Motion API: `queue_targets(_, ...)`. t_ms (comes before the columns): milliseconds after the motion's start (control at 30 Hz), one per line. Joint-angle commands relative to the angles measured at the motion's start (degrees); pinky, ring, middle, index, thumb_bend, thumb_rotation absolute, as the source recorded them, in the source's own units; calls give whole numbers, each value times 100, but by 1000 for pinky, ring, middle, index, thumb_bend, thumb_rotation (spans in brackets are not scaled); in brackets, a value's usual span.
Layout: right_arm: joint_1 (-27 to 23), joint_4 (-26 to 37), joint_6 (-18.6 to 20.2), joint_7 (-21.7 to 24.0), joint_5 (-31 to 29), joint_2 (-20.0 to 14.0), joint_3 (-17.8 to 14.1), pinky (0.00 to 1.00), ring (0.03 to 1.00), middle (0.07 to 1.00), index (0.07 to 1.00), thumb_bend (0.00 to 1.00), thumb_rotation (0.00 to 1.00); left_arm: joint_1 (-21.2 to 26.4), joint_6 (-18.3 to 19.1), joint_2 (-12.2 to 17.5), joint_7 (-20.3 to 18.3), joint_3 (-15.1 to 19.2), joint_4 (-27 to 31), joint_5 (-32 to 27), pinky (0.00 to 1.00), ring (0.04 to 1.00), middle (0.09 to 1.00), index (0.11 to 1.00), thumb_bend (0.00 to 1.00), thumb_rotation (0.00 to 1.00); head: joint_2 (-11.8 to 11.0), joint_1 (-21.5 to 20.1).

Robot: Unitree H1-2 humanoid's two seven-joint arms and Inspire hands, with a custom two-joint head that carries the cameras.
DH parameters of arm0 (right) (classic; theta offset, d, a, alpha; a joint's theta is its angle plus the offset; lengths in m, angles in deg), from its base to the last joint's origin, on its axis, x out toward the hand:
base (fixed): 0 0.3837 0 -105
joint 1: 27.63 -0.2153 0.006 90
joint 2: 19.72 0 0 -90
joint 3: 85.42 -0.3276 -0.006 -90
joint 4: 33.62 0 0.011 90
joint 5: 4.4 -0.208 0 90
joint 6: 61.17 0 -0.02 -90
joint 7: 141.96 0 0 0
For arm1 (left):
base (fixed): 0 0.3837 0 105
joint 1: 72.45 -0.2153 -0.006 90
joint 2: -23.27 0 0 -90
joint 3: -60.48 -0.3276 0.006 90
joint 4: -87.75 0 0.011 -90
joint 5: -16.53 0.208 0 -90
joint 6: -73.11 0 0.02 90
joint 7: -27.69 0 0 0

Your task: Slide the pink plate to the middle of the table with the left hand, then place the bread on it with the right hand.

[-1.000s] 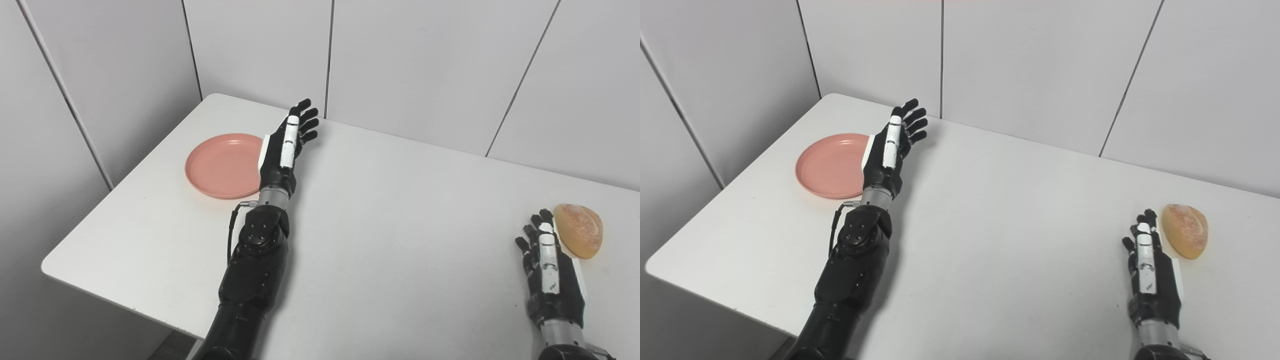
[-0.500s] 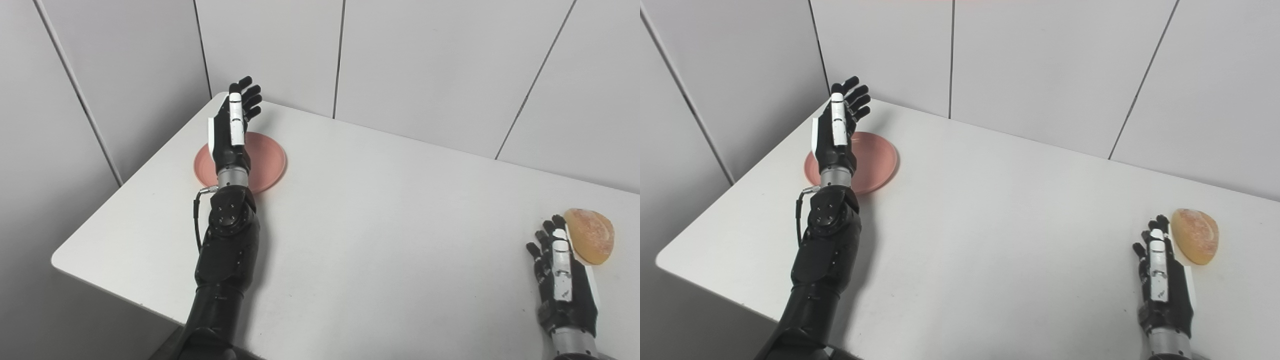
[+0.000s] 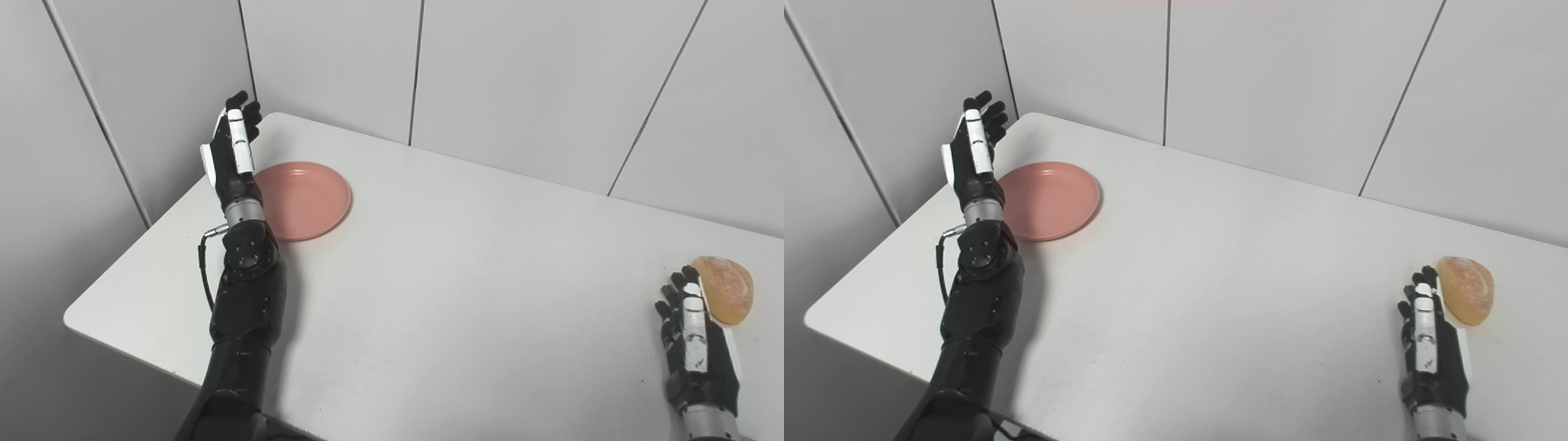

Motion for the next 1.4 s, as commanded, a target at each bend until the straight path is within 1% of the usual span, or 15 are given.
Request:
queue_targets(0, -108, 223, -12, 22, -73, -2, -36, 1000, 1000, 1000, 1000, 523, 918, 145, -258, 182, 53, 29, -29, 39, 836, 802, 783, 784, 590, 1000, 4, -9)
queue_targets(200, -92, 288, 18, 25, -92, -7, -22, 1000, 1000, 1000, 1000, 524, 919, 104, -291, 283, 156, 59, -344, 72, 817, 788, 773, 776, 590, 1000, 11, 2)
queue_targets(300, -89, 328, 22, 14, -70, -4, -13, 1000, 1000, 1000, 1000, 506, 938, 88, -268, 308, 150, 51, -464, 46, 825, 791, 778, 780, 581, 1000, 15, 3)
queue_targets(400, -90, 350, 44, 13, -49, -19, -8, 1000, 1000, 1000, 1000, 505, 939, 82, -153, 308, 147, 57, -574, -13, 820, 792, 780, 781, 581, 1000, 15, 3)
queue_targets(533, -96, 380, 66, 23, -100, 0, -27, 1000, 1000, 1000, 1000, 504, 939, 87, 53, 294, 86, 82, -689, -191, 839, 804, 788, 789, 594, 1000, 9, 13)
queue_targets(600, -99, 392, 78, 8, -115, 13, -38, 1000, 1000, 1000, 1000, 516, 920, 82, 103, 296, 61, 74, -727, -256, 854, 817, 801, 803, 586, 1000, 11, 12)
queue_targets(700, -93, 446, 101, -41, -117, 50, -48, 1000, 1000, 1000, 1000, 489, 916, 90, 103, 274, 15, 67, -793, -353, 851, 815, 801, 803, 586, 1000, 6, 8)
queue_targets(767, -90, 459, 88, -31, -125, 47, -41, 1000, 1000, 1000, 1000, 487, 906, 85, 122, 279, -24, 19, -832, -365, 851, 816, 800, 798, 588, 1000, 9, 15)
queue_targets(900, -81, 499, 119, -45, -85, 34, -27, 1000, 1000, 1000, 1000, 519, 894, 68, 123, 312, -83, -134, -932, -252, 841, 818, 802, 794, 580, 1000, 22, 5)
queue_targets(1000, -82, 510, 99, -28, -94, 32, -26, 1000, 1000, 1000, 1000, 503, 914, 78, 146, 317, -74, -279, -1017, -120, 818, 807, 796, 788, 585, 1000, 28, 5)
queue_targets(1167, -78, 586, 236, -49, -101, 39, -26, 1000, 1000, 1000, 1000, 486, 929, 126, 186, 256, -127, -406, -1122, -181, 823, 814, 804, 794, 605, 1000, 37, 5)
queue_targets(1267, -87, 597, 235, -70, -84, 44, -34, 1000, 1000, 1000, 1000, 491, 925, 132, 370, 185, -228, -469, -1020, -296, 846, 829, 817, 809, 608, 1000, 56, 8)
queue_targets(1367, -96, 586, 203, -59, -129, 60, -52, 1000, 1000, 1000, 1000, 478, 917, 196, 673, 94, -423, -412, -946, -676, 863, 843, 829, 817, 620, 1000, 48, -11)
